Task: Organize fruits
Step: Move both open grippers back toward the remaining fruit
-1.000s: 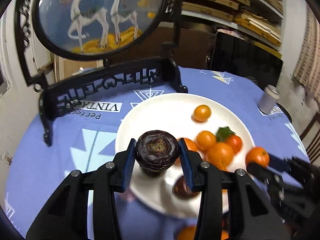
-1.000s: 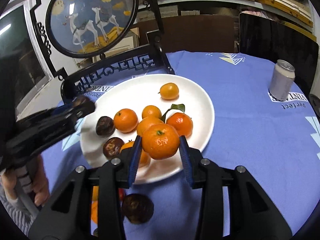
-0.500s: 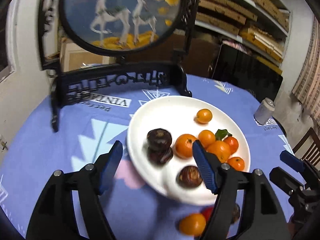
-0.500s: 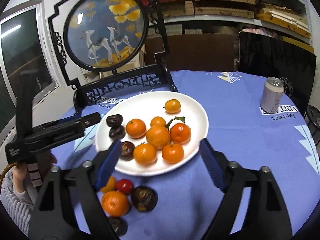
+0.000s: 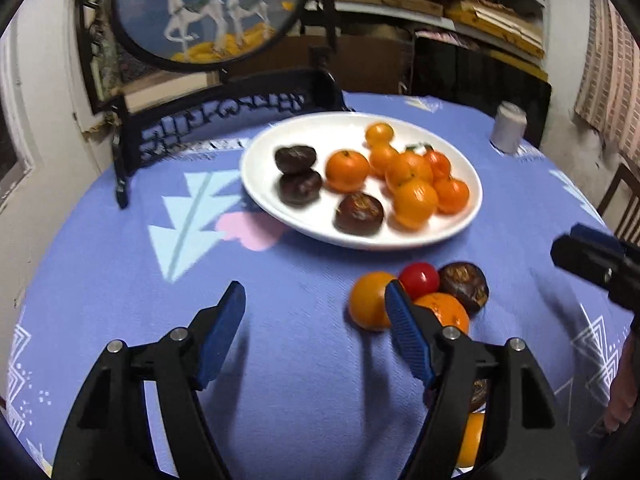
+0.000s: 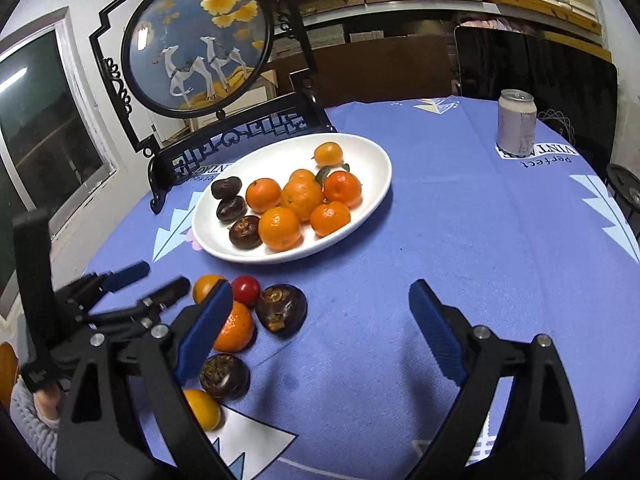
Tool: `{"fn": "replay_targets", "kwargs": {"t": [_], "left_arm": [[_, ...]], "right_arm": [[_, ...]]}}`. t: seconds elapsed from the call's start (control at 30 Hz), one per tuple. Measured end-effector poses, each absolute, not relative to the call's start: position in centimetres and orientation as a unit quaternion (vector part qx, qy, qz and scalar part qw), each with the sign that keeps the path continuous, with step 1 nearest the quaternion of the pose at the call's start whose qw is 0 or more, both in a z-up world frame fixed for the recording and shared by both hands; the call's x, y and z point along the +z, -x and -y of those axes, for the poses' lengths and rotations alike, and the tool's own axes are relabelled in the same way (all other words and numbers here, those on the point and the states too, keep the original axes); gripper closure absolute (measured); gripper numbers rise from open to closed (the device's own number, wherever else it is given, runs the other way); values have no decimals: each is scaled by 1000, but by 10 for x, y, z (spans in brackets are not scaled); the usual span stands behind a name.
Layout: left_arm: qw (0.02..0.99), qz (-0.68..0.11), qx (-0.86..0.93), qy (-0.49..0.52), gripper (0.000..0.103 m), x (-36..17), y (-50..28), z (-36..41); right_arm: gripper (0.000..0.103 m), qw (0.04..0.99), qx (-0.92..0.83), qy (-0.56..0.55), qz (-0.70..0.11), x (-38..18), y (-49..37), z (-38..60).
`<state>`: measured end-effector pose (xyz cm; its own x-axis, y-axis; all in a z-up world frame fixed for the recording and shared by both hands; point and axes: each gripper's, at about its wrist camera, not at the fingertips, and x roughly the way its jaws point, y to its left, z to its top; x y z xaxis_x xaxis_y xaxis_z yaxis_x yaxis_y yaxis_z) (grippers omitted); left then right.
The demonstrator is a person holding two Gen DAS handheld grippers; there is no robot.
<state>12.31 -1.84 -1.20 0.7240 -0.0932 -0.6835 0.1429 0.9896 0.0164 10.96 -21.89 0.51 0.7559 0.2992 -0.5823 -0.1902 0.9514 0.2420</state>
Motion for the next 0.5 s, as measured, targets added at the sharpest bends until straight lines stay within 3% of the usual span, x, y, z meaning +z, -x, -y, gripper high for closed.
{"fn": "replay_targets", "kwargs": {"t": [0.17,0.2,0.27,0.3,0.5], "left_arm": [[924,-373,-73,-46,29,-19,-126,26],[925,-370,-73,-48,25,-20,-127,27],[927,-366,-55,-67,7,-22,-130,27],[927,-365,-49,-71,5,-22,-131,25],[933,-355,39,-50,4,-10,-132,-18]], "right_arm": [[11,928,131,-89,-337,0,-114,219],[11,928,131,-88,-338,-1,-114,218],[11,928,131,-84,-337,0,-113,217],[11,929,132,-84,-337,0,-113,217],[11,929,131,-88,-336,0,-114,219]]}}
